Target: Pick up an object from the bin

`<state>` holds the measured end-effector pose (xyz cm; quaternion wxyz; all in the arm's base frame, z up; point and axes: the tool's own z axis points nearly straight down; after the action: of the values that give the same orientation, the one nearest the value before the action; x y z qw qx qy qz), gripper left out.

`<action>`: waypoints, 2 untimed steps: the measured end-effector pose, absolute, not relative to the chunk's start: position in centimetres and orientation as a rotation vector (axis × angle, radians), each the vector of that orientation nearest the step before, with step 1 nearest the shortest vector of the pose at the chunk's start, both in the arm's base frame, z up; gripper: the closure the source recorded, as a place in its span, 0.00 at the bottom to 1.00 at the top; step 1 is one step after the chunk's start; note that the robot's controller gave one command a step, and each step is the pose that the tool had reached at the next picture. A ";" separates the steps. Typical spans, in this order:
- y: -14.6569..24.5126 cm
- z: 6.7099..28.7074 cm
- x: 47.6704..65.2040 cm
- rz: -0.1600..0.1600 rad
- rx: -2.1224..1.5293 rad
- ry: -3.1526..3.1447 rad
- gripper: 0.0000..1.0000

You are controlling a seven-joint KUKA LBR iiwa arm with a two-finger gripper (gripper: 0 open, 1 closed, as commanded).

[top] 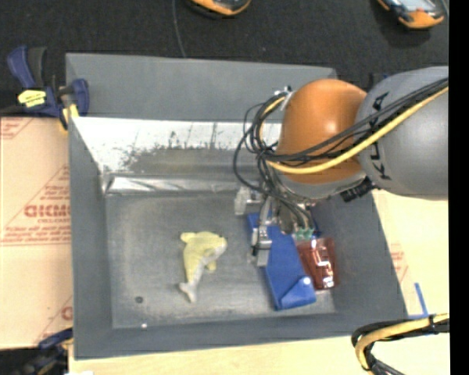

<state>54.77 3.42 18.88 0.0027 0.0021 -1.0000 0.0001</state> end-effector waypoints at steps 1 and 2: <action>3.4 19.3 54.9 -0.001 0.006 -3.144 0.00; 5.6 14.8 57.4 0.001 0.205 -3.141 0.00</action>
Offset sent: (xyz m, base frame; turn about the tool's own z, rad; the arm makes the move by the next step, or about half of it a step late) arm 0.0618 0.0576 -0.1188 -0.3374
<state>57.41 5.55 14.80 -0.0030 0.0652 -0.9979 0.0003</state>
